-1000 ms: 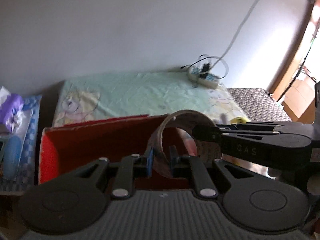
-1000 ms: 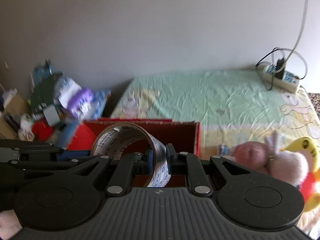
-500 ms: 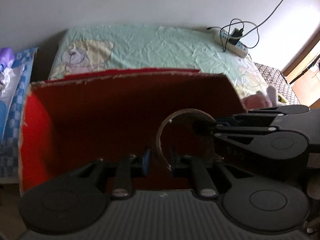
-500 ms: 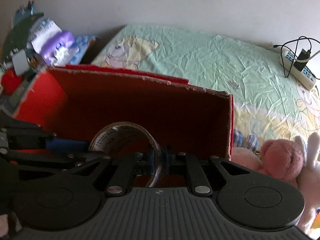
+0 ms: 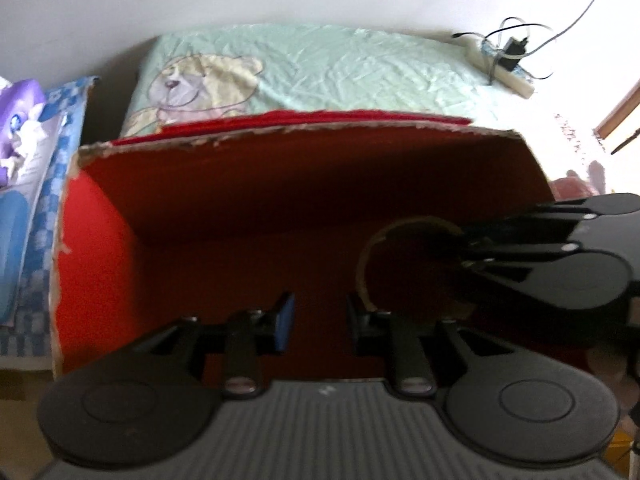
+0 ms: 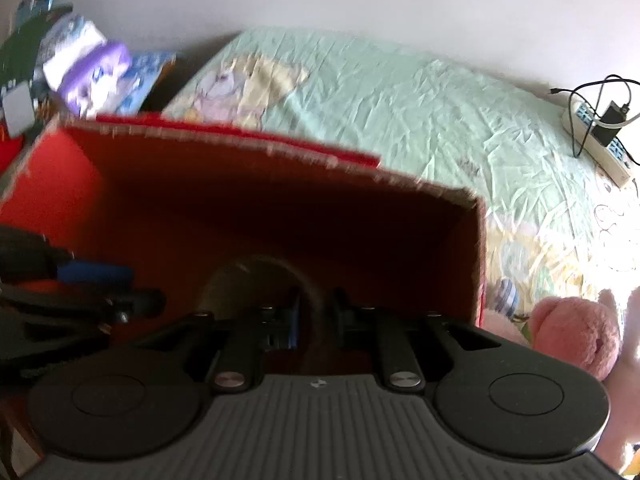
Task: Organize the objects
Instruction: 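Lift the tape roll with the right gripper and carry it over the red box, then lower the tape roll into the red box and open the right gripper, then withdraw the right gripper from the box back toward the table objects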
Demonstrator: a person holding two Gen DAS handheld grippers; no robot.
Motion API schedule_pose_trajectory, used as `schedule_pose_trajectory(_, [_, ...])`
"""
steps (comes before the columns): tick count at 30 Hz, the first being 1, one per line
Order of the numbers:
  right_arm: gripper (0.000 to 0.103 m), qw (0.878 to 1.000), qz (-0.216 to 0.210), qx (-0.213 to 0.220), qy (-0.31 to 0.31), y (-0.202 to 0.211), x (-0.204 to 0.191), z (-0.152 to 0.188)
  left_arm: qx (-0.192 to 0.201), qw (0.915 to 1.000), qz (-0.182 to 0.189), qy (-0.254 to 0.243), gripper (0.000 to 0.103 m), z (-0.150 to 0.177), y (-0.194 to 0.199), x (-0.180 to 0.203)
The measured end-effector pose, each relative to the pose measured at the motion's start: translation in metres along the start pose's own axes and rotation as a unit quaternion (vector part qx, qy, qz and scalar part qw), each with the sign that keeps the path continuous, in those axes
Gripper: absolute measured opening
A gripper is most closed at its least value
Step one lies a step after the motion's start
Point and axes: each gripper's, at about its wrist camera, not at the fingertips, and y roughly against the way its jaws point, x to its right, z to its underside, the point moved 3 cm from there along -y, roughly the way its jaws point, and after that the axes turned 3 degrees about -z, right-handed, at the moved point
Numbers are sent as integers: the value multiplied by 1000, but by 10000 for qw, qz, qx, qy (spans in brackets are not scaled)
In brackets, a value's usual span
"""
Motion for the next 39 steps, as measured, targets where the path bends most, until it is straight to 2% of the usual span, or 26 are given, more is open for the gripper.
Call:
schedule_pose_trajectory(4, [21,9985,-285,268,-377,18,9,-4,-84,9994,-314,88,21,1,-6,-7])
schedule_pose_trajectory(7, [22,9950,-644,400,-644,30,10,-7,126,9971,-736,134,21,3,-1,-14])
schedule_pose_trajectory(10, [21,9876,-1289,112,-887,27,2,-6,233,9938,-1066,197,21,3,2,-20])
schedule_pose_trajectory(12, [21,9842,-1503,-92,-931,23,-7,-4,149,9928,-1150,292,21,2,0,-23])
schedule_pose_trajectory(16, [21,9841,-1491,-374,-886,10,-21,2,20,9893,-1373,486,21,1,-2,-29])
schedule_pose_trajectory(21, [21,9823,-1513,-541,-962,-6,-25,5,-72,9882,-1395,631,21,0,-5,-31])
schedule_pose_trajectory(29, [20,9857,-1105,-381,-1217,-11,-17,6,-51,9873,-1512,484,22,1,-7,-26])
schedule_pose_trajectory(33, [19,9846,-681,-206,-1594,-10,-3,10,-29,9873,-1532,428,22,0,-7,-26])
schedule_pose_trajectory(36, [11,9781,-692,-213,-1949,-13,6,14,-17,9871,-1555,373,22,0,-8,-24])
schedule_pose_trajectory(39, [9,9768,-678,-181,-2024,-14,8,15,-8,9871,-1571,310,22,0,-8,-23])
